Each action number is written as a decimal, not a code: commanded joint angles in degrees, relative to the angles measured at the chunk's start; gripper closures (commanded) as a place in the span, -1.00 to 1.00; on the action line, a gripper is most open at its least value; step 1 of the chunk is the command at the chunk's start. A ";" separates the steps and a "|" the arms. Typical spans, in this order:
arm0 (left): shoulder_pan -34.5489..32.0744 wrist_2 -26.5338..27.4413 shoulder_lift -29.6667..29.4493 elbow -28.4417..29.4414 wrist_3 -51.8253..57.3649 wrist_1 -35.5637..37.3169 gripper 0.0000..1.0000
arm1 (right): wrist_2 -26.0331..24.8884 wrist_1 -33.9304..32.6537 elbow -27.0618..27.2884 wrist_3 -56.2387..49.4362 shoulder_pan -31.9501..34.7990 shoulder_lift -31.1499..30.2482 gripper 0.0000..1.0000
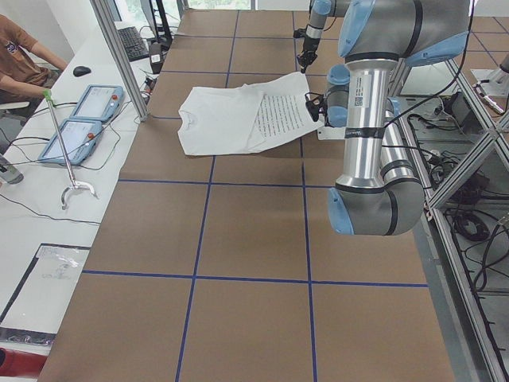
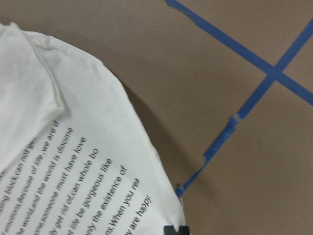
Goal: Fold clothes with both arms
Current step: 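Lift the hem with both grippers and fold it toward the collar, then release the hem at the collar and raise both grippers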
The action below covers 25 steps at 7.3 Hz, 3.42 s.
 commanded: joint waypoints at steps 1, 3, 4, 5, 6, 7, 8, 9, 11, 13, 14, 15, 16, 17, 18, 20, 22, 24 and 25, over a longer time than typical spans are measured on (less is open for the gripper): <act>-6.83 -0.11 -1.54 0.27 7.17 0.09 1.00 | 6.08 -0.09 -1.69 -7.00 10.46 4.88 1.00; -18.23 -0.37 -7.75 7.34 22.72 0.18 1.00 | 19.25 -0.18 -12.65 -16.06 25.99 14.45 1.00; -24.56 -0.81 -12.58 13.75 28.87 0.18 1.00 | 22.01 -0.18 -18.45 -21.50 30.77 18.33 1.00; -29.58 -0.90 -14.89 18.94 32.68 -0.17 1.00 | 22.56 -1.22 -23.38 -24.95 35.52 22.46 1.00; -33.98 -0.99 -16.74 22.04 35.76 -0.52 1.00 | 24.48 -2.54 -29.87 -30.03 39.74 27.55 1.00; -36.98 -1.43 -20.58 27.64 37.01 -0.70 1.00 | 24.94 -2.90 -38.03 -32.26 42.05 33.86 1.00; -38.58 -1.52 -24.54 33.79 37.11 -2.26 1.00 | 24.94 -2.64 -46.73 -33.41 43.46 40.28 1.00; -39.46 -1.52 -26.67 41.25 37.02 -9.42 1.00 | 24.77 -2.55 -53.25 -35.43 44.26 44.26 1.00; -41.40 -1.43 -29.05 51.57 37.02 -19.56 1.00 | 24.50 -1.50 -62.93 -35.89 44.44 50.94 1.00; -43.33 -1.52 -29.93 54.23 39.03 -19.86 1.00 | 24.41 4.28 -69.37 -35.89 45.05 51.59 1.00; -44.82 -1.61 -30.63 54.41 39.39 -19.77 1.00 | 25.28 4.31 -69.57 -35.89 47.06 51.59 1.00; -44.83 -1.61 -30.99 55.20 39.74 -19.77 1.00 | 25.29 4.39 -70.27 -36.06 46.99 51.77 1.00; -44.75 -1.52 -31.78 57.21 39.75 -19.94 1.00 | 25.29 4.48 -71.06 -36.15 46.99 51.77 1.00; -44.75 -1.52 -32.22 58.01 39.75 -21.08 1.00 | 25.21 4.48 -71.16 -36.15 46.82 52.12 1.00; -44.66 -1.52 -32.40 58.54 39.83 -21.26 1.00 | 25.12 4.48 -72.29 -36.15 46.73 53.42 1.00; -44.66 -1.52 -32.57 60.38 39.92 -23.09 0.99 | 25.12 4.57 -73.18 -36.15 46.55 54.40 1.00; -44.75 -1.52 -32.40 62.76 39.84 -27.14 0.77 | 24.51 7.62 -74.14 -36.15 46.64 54.23 -0.46; -44.83 -1.61 -32.40 62.68 39.92 -27.33 0.13 | 24.94 8.00 -73.19 -35.28 46.99 53.97 -0.68; -44.92 -1.61 -32.40 62.59 39.92 -27.42 0.11 | 25.29 7.56 -68.83 -35.27 46.99 51.09 -0.70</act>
